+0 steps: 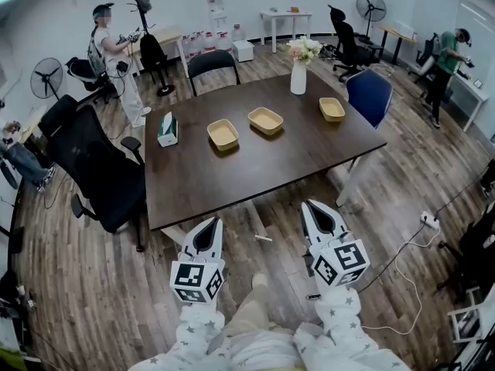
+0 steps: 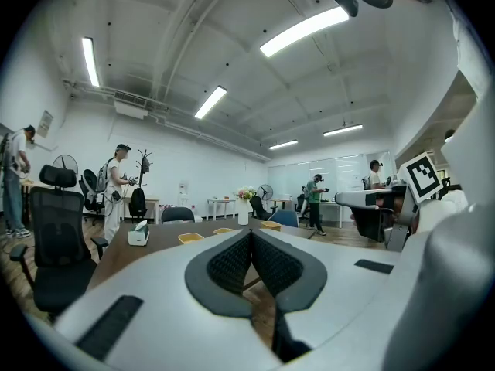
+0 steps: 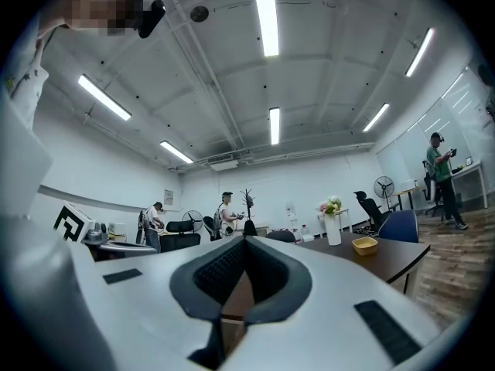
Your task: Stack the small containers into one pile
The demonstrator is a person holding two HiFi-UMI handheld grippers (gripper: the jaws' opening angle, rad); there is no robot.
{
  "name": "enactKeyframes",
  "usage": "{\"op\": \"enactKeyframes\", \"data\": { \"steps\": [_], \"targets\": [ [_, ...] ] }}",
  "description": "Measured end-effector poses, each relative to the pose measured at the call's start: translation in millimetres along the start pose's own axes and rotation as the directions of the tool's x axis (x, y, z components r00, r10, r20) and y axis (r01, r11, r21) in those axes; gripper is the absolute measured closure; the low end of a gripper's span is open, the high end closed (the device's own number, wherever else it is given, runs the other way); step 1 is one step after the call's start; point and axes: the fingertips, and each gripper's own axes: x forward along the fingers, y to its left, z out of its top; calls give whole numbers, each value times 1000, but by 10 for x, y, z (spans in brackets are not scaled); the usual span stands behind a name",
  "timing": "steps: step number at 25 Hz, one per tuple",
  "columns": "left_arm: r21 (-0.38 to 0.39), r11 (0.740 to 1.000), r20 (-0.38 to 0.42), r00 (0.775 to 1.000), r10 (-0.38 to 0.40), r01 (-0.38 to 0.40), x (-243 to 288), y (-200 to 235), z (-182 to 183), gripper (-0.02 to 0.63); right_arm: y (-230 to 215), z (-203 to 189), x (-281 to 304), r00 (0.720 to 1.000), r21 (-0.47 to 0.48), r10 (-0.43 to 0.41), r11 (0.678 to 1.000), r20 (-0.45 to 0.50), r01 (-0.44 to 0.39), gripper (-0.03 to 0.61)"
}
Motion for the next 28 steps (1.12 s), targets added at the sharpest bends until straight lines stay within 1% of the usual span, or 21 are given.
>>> {"op": "enactKeyframes", "data": {
  "steps": [3, 7, 14, 22, 28],
  "targets": [
    [-15, 1000, 0, 1000, 0, 0, 330, 139, 38, 589, -134, -12, 302, 1000, -4, 4, 1000, -13, -4, 557],
    [-19, 999, -4, 1000, -30, 30, 781, 241, 111, 589, -365, 3, 673, 1000, 8, -14, 1000, -21, 14, 557],
    [-33, 998, -2, 999, -47, 47, 1423, 535, 208, 589, -668, -10, 1276, 999, 17, -27, 999, -41, 28, 557],
    [-54, 997, -20, 999, -49, 48, 1808, 743, 144, 589, -823, -125, 1729, 998, 35, -15, 999, -60, 17, 557],
    [-67, 998, -37, 999, -10, 8, 1962, 871, 110, 589, -896, -191, 2006, 996, 52, 19, 999, -84, -15, 557]
  ]
}}
